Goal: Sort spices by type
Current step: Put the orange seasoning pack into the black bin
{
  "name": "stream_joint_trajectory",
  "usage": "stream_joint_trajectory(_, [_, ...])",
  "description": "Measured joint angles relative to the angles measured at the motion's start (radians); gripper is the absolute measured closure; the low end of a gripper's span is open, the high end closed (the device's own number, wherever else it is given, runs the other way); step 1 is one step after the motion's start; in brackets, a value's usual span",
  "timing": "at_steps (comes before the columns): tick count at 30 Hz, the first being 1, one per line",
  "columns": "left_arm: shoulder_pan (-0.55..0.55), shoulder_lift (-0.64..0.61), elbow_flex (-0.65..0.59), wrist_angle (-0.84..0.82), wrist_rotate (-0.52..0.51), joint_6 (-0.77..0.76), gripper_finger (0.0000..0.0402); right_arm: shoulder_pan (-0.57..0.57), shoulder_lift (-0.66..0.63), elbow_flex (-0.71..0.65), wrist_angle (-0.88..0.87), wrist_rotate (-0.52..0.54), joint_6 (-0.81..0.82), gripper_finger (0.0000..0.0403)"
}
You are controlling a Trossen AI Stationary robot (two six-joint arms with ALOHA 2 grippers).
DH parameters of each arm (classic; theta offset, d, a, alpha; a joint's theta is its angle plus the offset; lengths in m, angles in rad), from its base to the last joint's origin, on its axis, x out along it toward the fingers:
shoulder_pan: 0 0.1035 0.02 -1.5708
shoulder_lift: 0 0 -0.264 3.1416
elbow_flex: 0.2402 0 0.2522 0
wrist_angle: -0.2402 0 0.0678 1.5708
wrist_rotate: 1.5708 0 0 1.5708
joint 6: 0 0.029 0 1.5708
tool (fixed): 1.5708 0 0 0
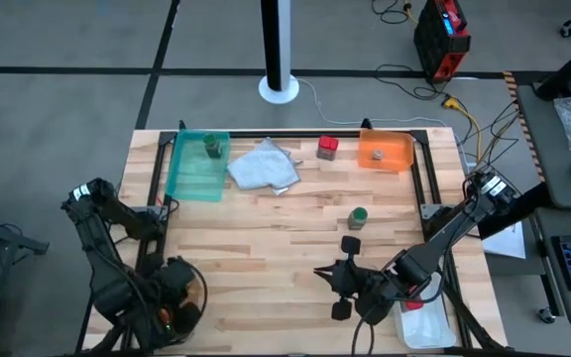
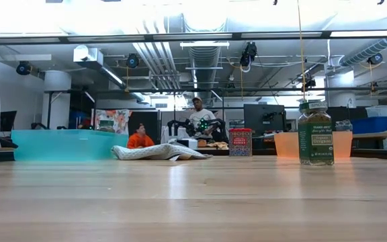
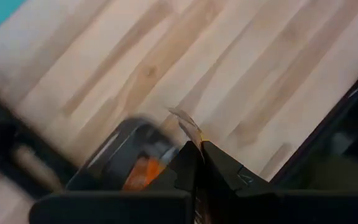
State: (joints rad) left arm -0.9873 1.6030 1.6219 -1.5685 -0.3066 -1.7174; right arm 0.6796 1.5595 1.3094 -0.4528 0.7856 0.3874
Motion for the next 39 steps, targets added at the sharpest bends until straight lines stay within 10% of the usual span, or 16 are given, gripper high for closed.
stream_joint_trajectory(21, [-0.059, -0.006, -0.404, 0.382, 0.207, -0.240, 0.0401, 0.000, 0.000, -0.021, 0.001, -0.008, 0.005, 0.0394])
stream_joint_trajectory(39, [-0.063, -0.008, -0.381, 0.244, 0.239, -0.255, 0.0373, 0.000, 0.000, -0.021, 0.000, -0.008, 0.002, 0.0394])
